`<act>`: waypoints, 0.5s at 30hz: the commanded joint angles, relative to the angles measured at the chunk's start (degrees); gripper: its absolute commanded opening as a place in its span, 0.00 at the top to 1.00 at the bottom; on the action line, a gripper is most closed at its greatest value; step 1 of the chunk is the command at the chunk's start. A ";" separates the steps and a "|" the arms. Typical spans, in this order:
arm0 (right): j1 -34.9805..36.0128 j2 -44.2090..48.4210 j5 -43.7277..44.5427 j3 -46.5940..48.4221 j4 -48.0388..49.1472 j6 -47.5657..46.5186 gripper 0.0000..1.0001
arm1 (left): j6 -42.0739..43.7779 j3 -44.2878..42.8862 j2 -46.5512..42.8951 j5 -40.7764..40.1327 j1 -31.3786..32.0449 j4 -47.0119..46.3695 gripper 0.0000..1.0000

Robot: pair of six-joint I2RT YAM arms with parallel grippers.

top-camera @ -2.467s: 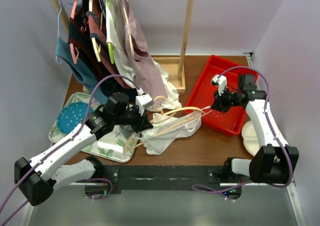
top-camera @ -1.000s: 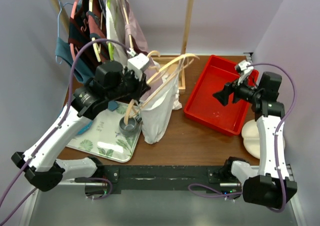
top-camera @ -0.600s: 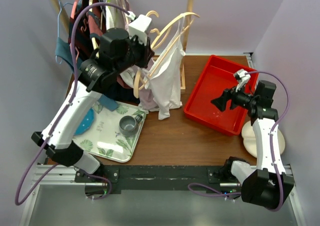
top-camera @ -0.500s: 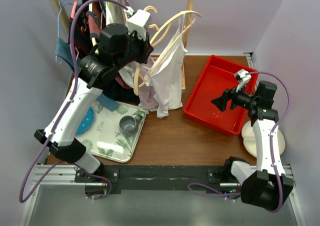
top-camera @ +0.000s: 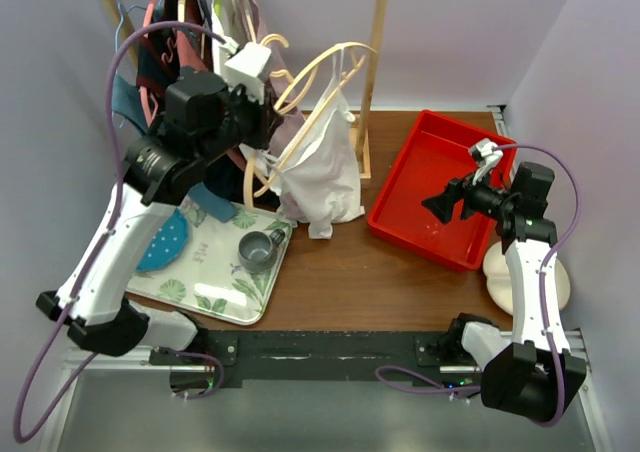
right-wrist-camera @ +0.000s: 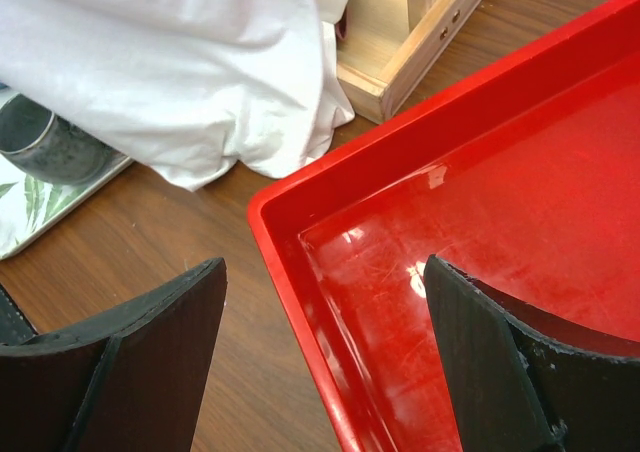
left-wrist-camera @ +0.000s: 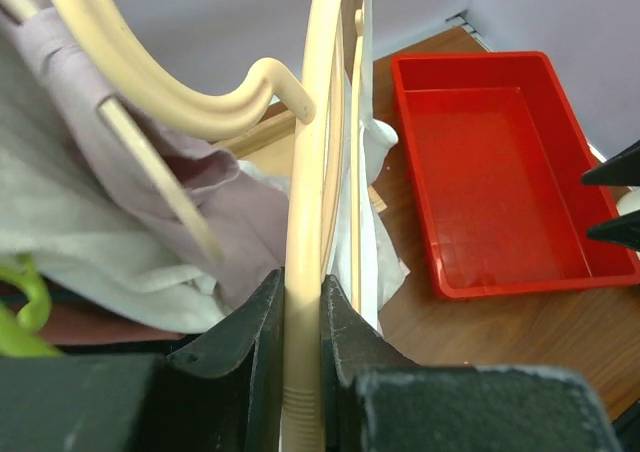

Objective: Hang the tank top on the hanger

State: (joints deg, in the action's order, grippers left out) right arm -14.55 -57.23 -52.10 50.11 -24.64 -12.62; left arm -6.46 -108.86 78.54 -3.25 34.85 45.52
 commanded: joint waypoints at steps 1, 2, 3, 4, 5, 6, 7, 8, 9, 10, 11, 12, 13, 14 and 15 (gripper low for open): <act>-0.22 0.11 -1.43 -0.10 1.88 0.67 0.16 | 0.48 1.63 -4.45 -5.70 -0.66 -1.75 1.00; -0.13 0.02 -1.34 -0.10 1.88 0.67 0.16 | 1.00 1.28 -4.28 -6.59 -0.57 -1.66 1.00; -0.13 0.02 -1.34 -0.10 1.97 0.67 0.16 | 1.27 1.02 -4.01 -7.38 -0.57 -1.83 1.00; -0.22 -0.07 -1.25 -0.18 1.97 0.67 0.16 | 1.88 0.58 -2.97 -8.35 -0.66 -2.10 1.00; -0.22 -0.07 -1.17 -0.19 1.97 0.67 0.16 | 2.24 -0.90 -2.00 -8.44 -0.57 -2.45 1.00; -0.22 -0.07 -1.17 -0.19 1.97 0.67 0.15 | 2.50 -1.87 -0.86 -8.53 -0.66 -3.49 1.00; -0.22 -0.07 -1.08 -0.19 2.05 0.67 0.15 | 3.20 -3.10 1.76 -8.27 -0.66 -4.03 1.00; -0.22 -0.07 -1.08 -0.27 2.06 0.67 0.15 | 3.55 -6.42 3.44 -8.09 -0.57 -4.55 1.00; -0.13 0.01 -0.82 -0.27 1.97 0.67 0.15 | 3.73 -8.54 5.11 -7.83 -0.57 -5.26 1.00; -0.13 0.10 -0.73 -0.27 1.88 0.50 0.15 | 4.08 -10.83 8.78 -7.31 -0.57 -5.70 1.00; -0.13 0.28 -0.55 -0.27 1.71 0.41 0.15 | 4.17 -15.46 10.47 -6.95 -0.66 -6.05 1.00; -0.22 0.37 -0.38 -0.36 1.70 0.32 0.15 | 4.00 -17.51 13.45 -6.60 -0.57 -7.27 1.00; -0.22 0.45 -0.37 -0.45 1.70 0.32 0.15 | 3.82 -19.27 14.52 -6.25 -0.57 -7.98 1.00; -0.22 0.46 -0.37 -0.45 1.70 0.32 0.15 | 3.47 -21.64 15.49 -6.42 -0.66 -8.77 1.00; -0.22 0.28 -0.46 -0.45 1.62 0.32 0.15 | 3.12 -22.53 16.81 -6.68 -0.66 -10.43 1.00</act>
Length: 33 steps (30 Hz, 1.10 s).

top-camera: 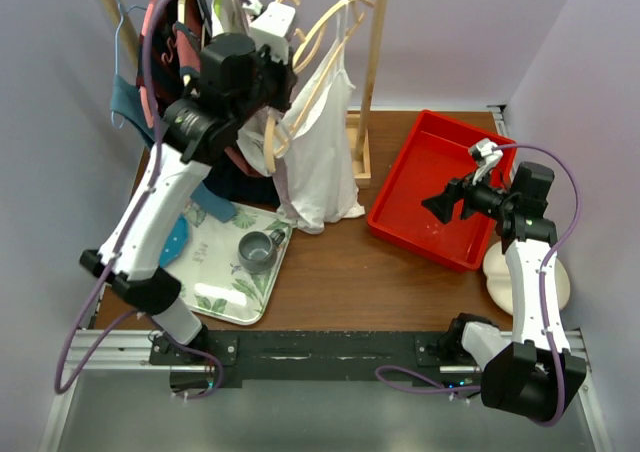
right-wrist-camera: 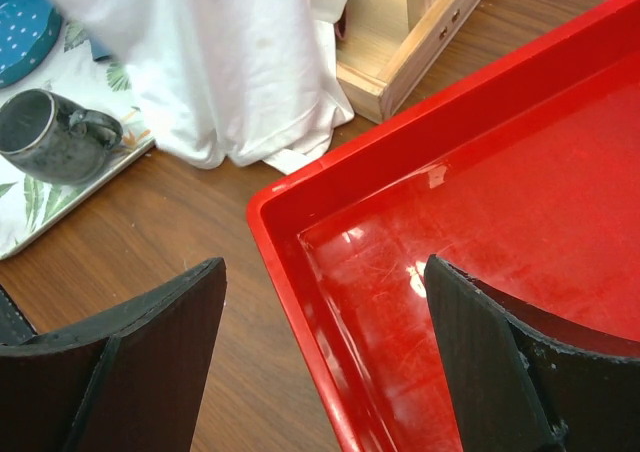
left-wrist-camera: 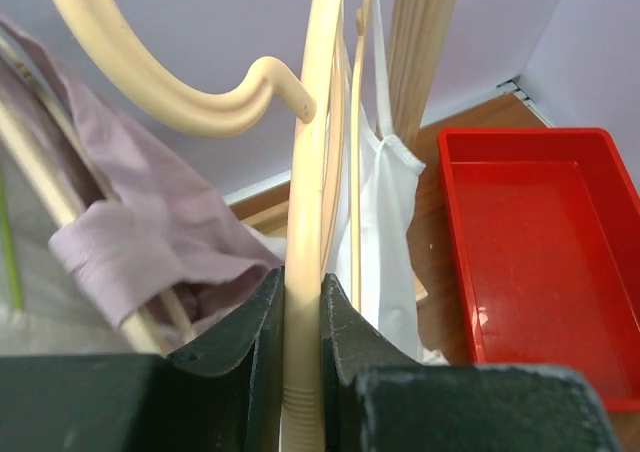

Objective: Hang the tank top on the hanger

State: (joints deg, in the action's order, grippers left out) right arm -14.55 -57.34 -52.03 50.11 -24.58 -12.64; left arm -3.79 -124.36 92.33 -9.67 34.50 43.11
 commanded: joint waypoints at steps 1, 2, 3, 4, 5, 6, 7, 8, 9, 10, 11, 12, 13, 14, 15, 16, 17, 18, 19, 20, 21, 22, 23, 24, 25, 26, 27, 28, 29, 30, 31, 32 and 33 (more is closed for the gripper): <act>-0.22 0.48 -0.79 -0.45 1.46 0.25 0.15 | 0.02 -7.65 3.64 -1.30 -0.31 -8.83 1.00; -0.22 0.39 -0.97 -0.45 1.38 0.25 0.15 | -0.42 -8.61 4.16 -1.84 -0.49 -9.62 1.00; -0.22 0.30 -1.14 -0.45 1.38 0.25 0.15 | -0.77 -8.88 4.95 -2.10 -0.66 -11.54 1.00; -0.22 0.21 -1.49 -0.36 1.29 0.25 0.15 | -1.47 -9.15 5.40 -2.45 -0.75 -12.43 1.00; -0.22 0.04 -1.67 -0.36 1.20 0.25 0.15 | -1.83 -9.67 5.66 -2.63 -1.01 -13.31 1.00; -0.22 0.04 -1.76 -0.36 1.20 0.25 0.15 | -2.09 -9.94 6.27 -3.24 -1.19 -14.97 1.00; -0.22 -0.05 -1.85 -0.27 1.03 0.16 0.15 | -2.53 -10.12 6.54 -3.42 -1.36 -15.86 1.00; -0.22 -0.05 -2.02 -0.36 0.85 0.16 0.15 | -2.80 -10.12 6.72 -3.51 -1.63 -17.69 1.00; -0.22 0.04 -2.11 -0.36 0.76 0.08 0.15 | -3.06 -10.38 7.24 -3.60 -1.72 -18.50 1.00; -0.22 -0.05 -2.20 -0.36 0.85 0.08 0.15 | -3.50 -10.64 7.51 -3.69 -1.72 -19.11 1.00; -0.22 0.04 -2.46 -0.36 0.67 0.08 0.15 | -3.68 -11.17 7.94 -3.69 -1.98 -20.16 1.00; -0.22 0.04 -2.46 -0.36 0.67 0.16 0.15 | -3.77 -11.43 8.73 -3.86 -2.16 -20.70 1.00; -0.22 0.12 -2.55 -0.36 0.58 0.16 0.15 | -4.11 -11.52 9.17 -3.86 -2.42 -21.22 1.00; -0.22 0.12 -2.64 -0.36 0.58 0.16 0.15 | -4.47 -11.61 9.61 -3.69 -3.03 -22.27 1.00; -0.13 0.12 -2.81 -0.45 0.58 0.16 0.15 | -4.82 -11.61 10.40 -2.99 -3.38 -22.89 1.00; -0.13 0.12 -2.81 -0.45 0.67 0.25 0.15 | -5.69 -11.70 11.02 -2.46 -4.26 -23.42 1.00; -0.22 0.12 -2.90 -0.45 0.58 0.25 0.15 | -6.05 -11.70 11.46 -2.11 -4.61 -24.56 1.00; -0.22 0.12 -3.08 -0.54 0.58 0.25 0.15 | -6.40 -11.79 12.33 -1.50 -5.05 -25.18 1.00; -0.22 0.12 -3.16 -0.54 0.58 0.34 0.15 | -7.10 -11.87 12.78 -1.06 -5.75 -25.88 1.00; -0.22 0.12 -3.16 -0.62 0.67 0.34 0.15 | -7.45 -11.96 13.13 -0.62 -6.11 -27.37 1.00; -0.22 0.12 -3.34 -0.71 0.85 0.43 0.15 | -7.72 -12.05 13.92 0.08 -6.37 -28.16 1.00; -0.22 0.04 -3.34 -0.71 0.76 0.43 0.15 | -8.33 -12.31 14.27 0.44 -6.81 -28.95 1.00; -0.22 -0.05 -3.43 -0.80 0.85 0.51 0.15 | -8.60 -12.49 14.97 0.70 -6.99 -30.53 1.00; -0.22 -0.05 -3.43 -0.89 0.85 0.52 0.15 | -9.04 -12.58 15.24 1.14 -7.08 -31.33 1.00; -0.22 -0.14 -3.52 -0.89 0.85 0.52 0.15 | -9.30 -12.84 15.59 1.41 -7.43 -32.03 1.00; -0.22 -0.14 -3.52 -0.89 0.85 0.52 0.15 | -9.48 -12.93 16.12 1.58 -7.60 -33.26 1.00; -0.22 -0.14 -3.52 -0.89 0.85 0.52 0.15 | -10.09 -13.02 16.38 2.02 -7.69 -33.79 1.00; -0.22 -0.14 -3.52 -0.89 0.85 0.52 0.15 | -10.53 -13.10 16.65 2.37 -8.13 -34.41 1.00; -0.22 -0.14 -3.52 -0.89 0.85 0.52 0.15 | -10.97 -13.02 17.17 2.72 -8.31 -34.59 1.00; -0.22 -0.14 -3.43 -0.89 0.85 0.52 0.15 | -11.58 -12.76 17.44 3.51 -8.48 -34.76 1.00; -0.22 -0.14 -3.43 -0.89 0.93 0.52 0.15 | -11.85 -12.49 17.70 3.78 -8.75 -34.76 1.00; -0.22 -0.23 -3.43 -0.89 0.85 0.52 0.15 | -12.03 -12.06 18.05 4.48 -8.84 -34.76 1.00; -0.22 -0.31 -3.43 -0.89 0.85 0.52 0.15 | -12.29 -11.36 18.23 4.66 -8.92 -34.68 1.00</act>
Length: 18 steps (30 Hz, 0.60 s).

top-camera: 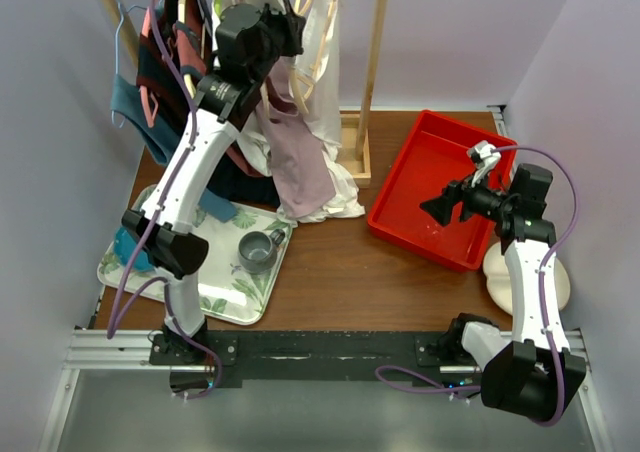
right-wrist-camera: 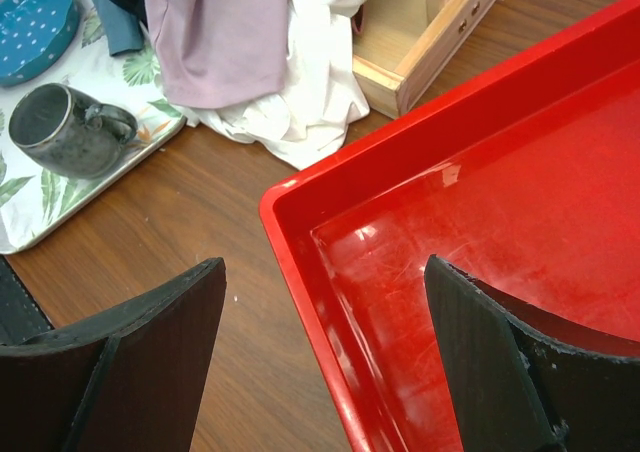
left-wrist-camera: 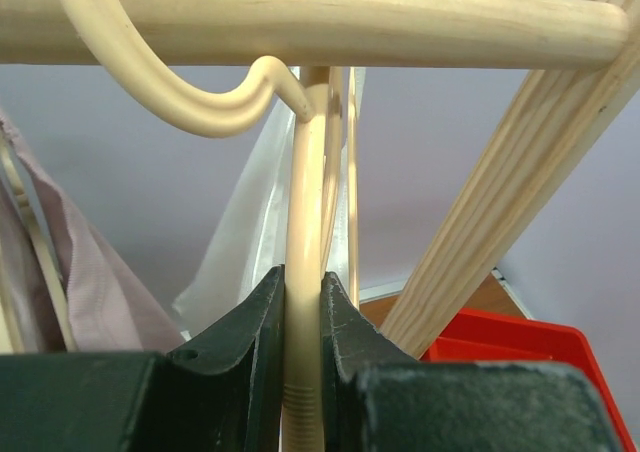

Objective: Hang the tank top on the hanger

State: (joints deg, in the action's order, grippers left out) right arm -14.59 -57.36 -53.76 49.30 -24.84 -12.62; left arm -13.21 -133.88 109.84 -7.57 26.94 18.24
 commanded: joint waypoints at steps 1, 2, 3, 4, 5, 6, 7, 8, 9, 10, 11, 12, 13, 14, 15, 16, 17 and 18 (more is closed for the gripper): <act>-0.18 -0.21 -1.79 -0.08 1.11 0.49 0.15 | -3.05 -1.56 0.90 2.74 -1.45 -9.45 1.00; -0.18 -0.20 -1.88 -0.08 1.11 0.49 0.15 | -3.22 -1.38 1.25 3.26 -1.54 -9.10 1.00; -0.09 -0.20 -1.88 -0.08 1.11 0.49 0.15 | -3.40 -1.03 1.51 3.44 -1.71 -8.93 1.00; -0.18 -0.20 -1.88 -0.08 1.20 0.49 0.15 | -3.49 -0.85 1.60 3.53 -1.71 -8.23 1.00; -0.09 -0.20 -1.96 -0.08 1.02 0.49 0.15 | -3.57 -0.68 1.78 3.44 -1.80 -7.96 1.00; -0.09 -0.38 -1.97 -0.08 1.02 0.49 0.15 | -3.57 -0.33 1.95 3.44 -1.98 -7.61 1.00; -0.18 -0.21 -2.05 -0.08 1.11 0.49 0.15 | -3.57 -0.15 2.22 3.53 -2.06 -7.00 1.00; -0.18 -0.20 -2.14 -0.08 1.02 0.49 0.15 | -3.66 -0.06 2.22 3.62 -2.24 -6.73 1.00; -0.09 -0.29 -2.14 -0.08 1.02 0.49 0.15 | -3.92 0.29 2.31 3.62 -2.59 -6.64 1.00; -0.18 -0.29 -2.14 -0.08 1.02 0.49 0.15 | -3.93 0.46 2.22 3.71 -2.68 -6.38 1.00; -0.18 -0.29 -2.14 -0.08 1.02 0.49 0.15 | -4.01 0.55 2.22 3.88 -2.77 -6.29 1.00; -0.18 -0.29 -2.14 -0.08 1.02 0.49 0.15 | -4.10 0.55 2.22 3.97 -2.86 -6.11 1.00; -0.18 -0.38 -2.14 -0.08 1.02 0.49 0.15 | -4.10 0.73 2.04 4.06 -2.86 -6.02 1.00; -0.18 -0.21 -2.14 -0.08 1.11 0.41 0.15 | -4.28 0.64 1.87 4.41 -2.94 -5.94 0.97; -0.18 -0.20 -2.23 -0.08 1.11 0.41 0.15 | -4.36 0.73 1.61 4.76 -2.86 -5.59 0.92; -0.09 -0.20 -2.23 -0.08 1.02 0.41 0.15 | -4.45 0.82 0.99 5.02 -2.86 -5.32 0.91; -0.09 -0.20 -2.23 -0.08 1.11 0.32 0.15 | -4.54 0.73 0.64 5.37 -2.86 -4.97 0.88; -0.09 -0.12 -2.23 -0.08 1.02 0.32 0.15 | -4.54 0.90 0.20 5.46 -2.86 -4.36 0.82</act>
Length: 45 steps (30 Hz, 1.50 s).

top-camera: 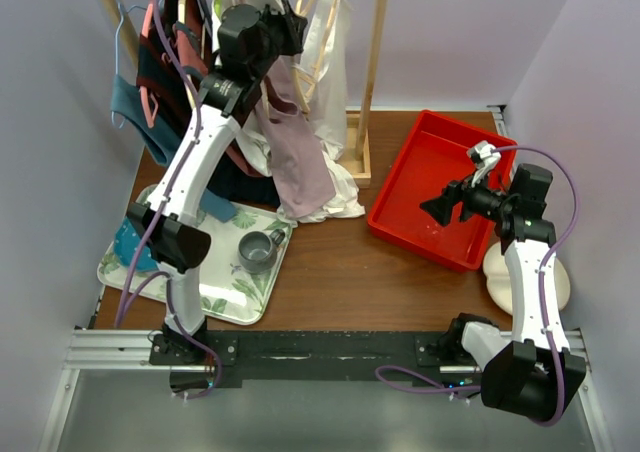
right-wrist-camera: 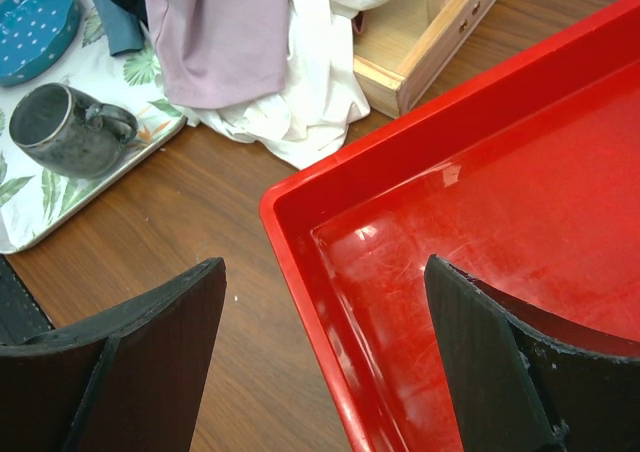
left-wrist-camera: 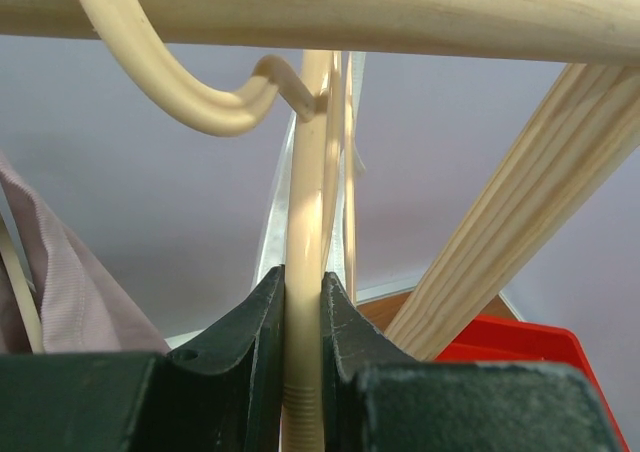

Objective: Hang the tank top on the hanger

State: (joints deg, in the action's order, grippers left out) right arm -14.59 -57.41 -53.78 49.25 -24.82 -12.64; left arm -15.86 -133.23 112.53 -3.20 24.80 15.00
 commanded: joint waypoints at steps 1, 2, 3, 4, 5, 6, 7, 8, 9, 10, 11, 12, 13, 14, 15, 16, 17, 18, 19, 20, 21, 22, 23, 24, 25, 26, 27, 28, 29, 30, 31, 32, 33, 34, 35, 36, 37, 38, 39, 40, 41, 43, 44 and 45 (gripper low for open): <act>-0.09 -0.16 -2.21 -0.04 1.00 0.34 0.15 | -1.90 0.34 -3.54 1.35 -0.80 -0.77 0.79; -0.18 -0.07 -2.21 -0.04 1.00 0.25 0.15 | -1.90 0.77 -4.07 1.70 -0.72 -0.51 0.77; -0.18 -0.07 -2.21 -0.04 1.00 0.25 0.15 | -1.90 1.13 -4.60 1.97 -0.71 0.11 0.75; -0.18 0.01 -2.21 -0.04 1.00 0.25 0.15 | -1.90 1.30 -5.73 2.15 -0.71 0.46 0.74; -0.18 0.01 -2.12 -0.04 1.00 0.16 0.15 | -1.98 1.83 -6.35 2.67 -0.71 0.81 0.72; -0.18 0.10 -2.03 -0.04 1.00 0.16 0.15 | -2.07 2.09 -6.79 2.94 -0.71 1.51 0.68; -0.18 0.10 -1.94 -0.12 1.00 0.08 0.15 | -2.07 2.27 -7.84 2.94 -0.71 1.87 0.66; -0.18 0.10 -1.94 -0.12 1.00 0.08 0.15 | -2.16 2.79 -8.20 2.94 -0.71 2.31 0.64; -0.18 0.19 -1.86 -0.12 1.00 0.08 0.15 | -2.07 3.06 -8.73 4.16 -0.71 2.83 0.61; -0.18 0.19 -1.86 -0.12 1.00 0.08 0.15 | -2.07 3.41 -9.60 4.34 -0.71 3.19 0.60; -0.18 0.28 -1.77 -0.21 1.00 -0.01 0.15 | -2.07 4.02 -10.05 4.87 -0.71 3.45 0.58; -0.18 0.28 -1.77 -0.21 1.09 -0.01 0.15 | -2.07 4.38 -10.48 5.13 -0.71 3.80 0.57; -0.18 0.28 -1.68 -0.21 1.09 -0.01 0.15 | -2.07 4.56 -11.36 5.40 -0.71 4.06 0.56; -0.18 0.37 -1.68 -0.21 1.09 -0.19 0.15 | -2.25 5.08 -11.80 6.18 -0.80 4.24 0.53; -0.18 0.37 -1.68 -0.21 1.00 -0.36 0.15 | -2.34 5.26 -12.16 6.71 -0.72 4.50 0.51; -0.26 0.37 -1.68 -0.04 0.65 -0.80 0.15 | -2.51 5.61 -13.20 7.33 -0.71 4.59 0.48; -0.18 0.45 -2.03 0.14 -0.05 -1.85 0.15 | -2.95 6.13 -13.74 8.81 -0.71 4.68 0.43; -0.18 0.45 -2.38 0.31 -0.75 -2.73 0.14 | -3.21 6.49 -14.52 9.61 -0.71 4.77 0.41; -0.18 0.37 -2.91 1.10 -2.85 -3.95 0.13 | -3.39 6.84 -15.92 11.18 -0.71 4.94 0.39; -0.26 0.54 -3.08 1.54 -4.00 -6.40 0.13 | -3.56 8.06 -16.72 11.98 -0.71 5.03 0.35; -0.26 1.06 -2.83 1.98 -4.53 -7.04 0.09 | -3.57 8.86 -19.08 12.60 -0.71 5.03 0.32; -0.35 1.42 -2.39 2.33 -4.45 -6.96 0.08 | -3.39 10.08 -20.49 13.74 -0.71 4.95 0.29; -0.61 1.86 -2.04 2.42 -4.45 -6.96 0.03 | -2.96 13.31 -22.08 14.10 -0.80 4.60 0.24; -0.88 2.21 -0.90 2.77 -4.54 -7.04 0.01 | -2.52 15.35 -26.01 14.36 -0.80 3.46 0.22; -1.05 3.26 -0.28 2.86 -4.28 -7.22 0.02 | -2.16 17.72 -28.22 14.71 -0.80 2.76 0.18; -1.40 3.79 0.68 2.78 -4.01 -7.22 0.01 | -1.55 22.70 -30.42 14.63 -0.89 1.97 0.13; -1.49 4.40 1.65 3.12 -3.57 -7.05 0.01 | -1.20 25.19 -35.05 14.28 -0.80 0.65 0.11; -1.49 5.19 4.97 3.56 -3.22 -6.52 0.01 | -0.76 27.56 -37.27 13.58 -0.80 0.20 0.09; -1.41 5.46 6.65 4.44 -3.48 -4.95 0.01 | 0.29 31.67 -39.38 13.23 -0.80 0.03 0.06; -1.58 5.55 8.15 7.23 -4.18 -4.50 0.01 | 0.91 33.63 -43.49 12.61 -0.80 0.29 0.04; -1.58 5.38 11.82 8.91 -5.84 -3.36 0.01 | 2.39 37.48 -45.62 11.39 -0.80 0.64 0.03; -1.58 5.38 14.03 10.76 -6.38 -2.31 0.01 | 3.02 39.60 -47.73 10.77 -0.80 0.64 0.02; -1.50 5.38 16.84 14.34 -6.56 -0.91 0.01 | 3.63 41.80 -51.84 10.15 -0.80 0.55 0.00; -1.58 5.29 21.13 16.21 -7.34 1.02 0.01 | 5.12 45.74 -53.89 9.10 -0.80 0.64 0.00; -1.50 5.29 23.52 18.14 -7.70 2.00 0.01 | 5.74 47.43 -55.73 8.57 -0.89 1.51 0.00; -1.49 5.20 25.72 21.46 -7.87 3.05 0.01 | 6.27 49.01 -59.23 7.69 -0.80 2.13 0.00; -1.58 5.20 27.48 23.24 -8.49 4.98 0.01 | 7.32 51.64 -60.83 6.47 -0.80 2.74 0.00; -1.58 4.77 29.85 25.17 -9.28 5.26 0.01 | 7.59 52.80 -62.42 5.50 -0.80 4.05 0.00; -1.58 4.50 30.74 28.84 -9.98 5.70 0.01 | 7.86 54.03 -65.22 4.79 -0.80 4.68 0.00; -1.58 4.24 31.62 30.62 -11.55 6.92 0.01 | 8.21 56.04 -66.55 3.65 -0.80 5.20 0.00; -1.58 3.54 32.76 32.47 -12.44 7.28 0.01 | 8.38 56.93 -67.78 3.38 -0.89 6.25 0.00; -1.58 3.18 33.21 36.78 -14.37 8.42 0.01 | 8.91 58.86 -70.60 1.03 -0.80 7.31 0.00; -1.58 3.18 33.21 38.01 -14.99 8.34 0.01 | 9.00 59.31 -71.39 0.40 -0.80 8.36 0.00; -1.58 3.27 32.95 39.59 -15.34 8.42 0.01 | 9.18 59.66 -72.62 -0.22 -0.80 8.64 0.00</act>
State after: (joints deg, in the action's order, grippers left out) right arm -15.84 -53.60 -25.34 82.96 -35.66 -7.70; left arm -9.30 -75.94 42.24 1.56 24.38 20.78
